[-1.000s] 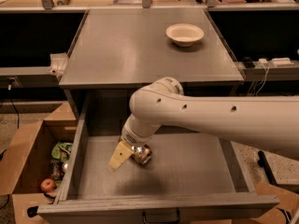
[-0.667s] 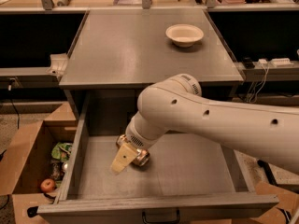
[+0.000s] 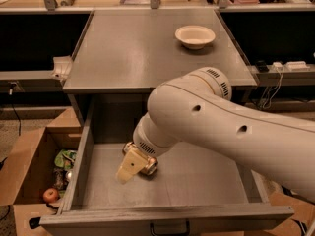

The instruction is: Place orange can into top drawer

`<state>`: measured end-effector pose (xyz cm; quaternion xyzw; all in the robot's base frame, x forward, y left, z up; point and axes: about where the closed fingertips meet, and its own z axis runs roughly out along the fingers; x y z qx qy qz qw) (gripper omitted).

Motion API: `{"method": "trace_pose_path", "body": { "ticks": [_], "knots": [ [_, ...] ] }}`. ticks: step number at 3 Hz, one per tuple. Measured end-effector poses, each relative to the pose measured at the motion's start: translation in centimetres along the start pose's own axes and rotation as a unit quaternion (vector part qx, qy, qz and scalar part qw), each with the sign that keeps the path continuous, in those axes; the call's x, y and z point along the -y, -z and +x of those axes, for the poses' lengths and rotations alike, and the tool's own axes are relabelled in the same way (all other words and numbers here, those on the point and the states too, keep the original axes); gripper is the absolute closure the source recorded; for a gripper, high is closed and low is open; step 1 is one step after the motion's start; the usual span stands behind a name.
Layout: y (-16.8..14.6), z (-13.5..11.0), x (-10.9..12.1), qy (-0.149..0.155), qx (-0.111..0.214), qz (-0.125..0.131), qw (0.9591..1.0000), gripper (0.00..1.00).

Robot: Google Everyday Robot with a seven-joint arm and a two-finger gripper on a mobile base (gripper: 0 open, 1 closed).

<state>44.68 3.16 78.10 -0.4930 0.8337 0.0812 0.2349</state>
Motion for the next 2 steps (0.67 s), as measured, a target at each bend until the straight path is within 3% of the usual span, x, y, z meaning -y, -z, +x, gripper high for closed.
{"method": "trace_pose_path", "body": {
  "ticks": [1,2],
  "knots": [
    [1.6,0.0,2.6,0.006,0.018,0.003,0.9998,0.00],
    [6.6,-0.4,8.0,0.016,0.056,0.026,0.9980,0.00]
  ]
}}
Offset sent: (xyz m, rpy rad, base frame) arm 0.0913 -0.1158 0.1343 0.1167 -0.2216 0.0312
